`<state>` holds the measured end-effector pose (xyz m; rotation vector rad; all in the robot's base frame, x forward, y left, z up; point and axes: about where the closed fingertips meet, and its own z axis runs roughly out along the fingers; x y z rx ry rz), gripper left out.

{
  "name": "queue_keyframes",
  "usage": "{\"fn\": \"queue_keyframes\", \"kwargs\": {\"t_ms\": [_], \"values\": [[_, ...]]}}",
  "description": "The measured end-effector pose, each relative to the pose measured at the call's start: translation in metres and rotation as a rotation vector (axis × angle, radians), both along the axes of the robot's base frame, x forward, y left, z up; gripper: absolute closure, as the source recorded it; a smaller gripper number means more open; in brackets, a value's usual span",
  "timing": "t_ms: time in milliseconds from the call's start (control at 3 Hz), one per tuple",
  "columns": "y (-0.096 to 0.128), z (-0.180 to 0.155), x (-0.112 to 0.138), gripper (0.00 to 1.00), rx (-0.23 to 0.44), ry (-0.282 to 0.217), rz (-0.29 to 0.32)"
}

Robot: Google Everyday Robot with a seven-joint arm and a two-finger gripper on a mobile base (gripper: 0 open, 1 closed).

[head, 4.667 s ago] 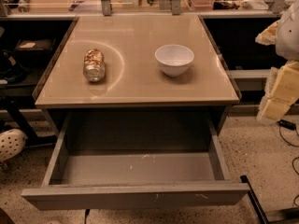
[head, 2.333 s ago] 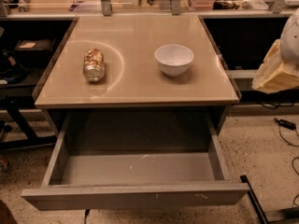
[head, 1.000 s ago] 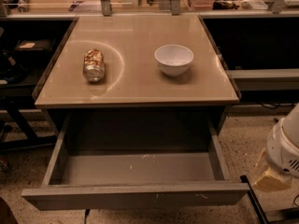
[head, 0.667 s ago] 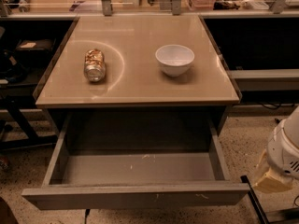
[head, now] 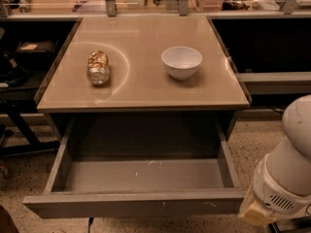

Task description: Close top drawer

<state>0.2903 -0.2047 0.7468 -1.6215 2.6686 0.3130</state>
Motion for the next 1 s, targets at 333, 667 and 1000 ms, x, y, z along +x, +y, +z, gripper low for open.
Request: {"fn": "queue_keyframes", "kwargs": {"t_ms": [333,667,1000], "values": [[0.020,-0.040,-0.002,1.00,0.019,0.051,-0.029],[0.035,-0.072,0.006,1.00,0.039,0.076,-0.050],[0.049,-0.092,0.022,1.00,0.047,0.079,-0.033]]}}
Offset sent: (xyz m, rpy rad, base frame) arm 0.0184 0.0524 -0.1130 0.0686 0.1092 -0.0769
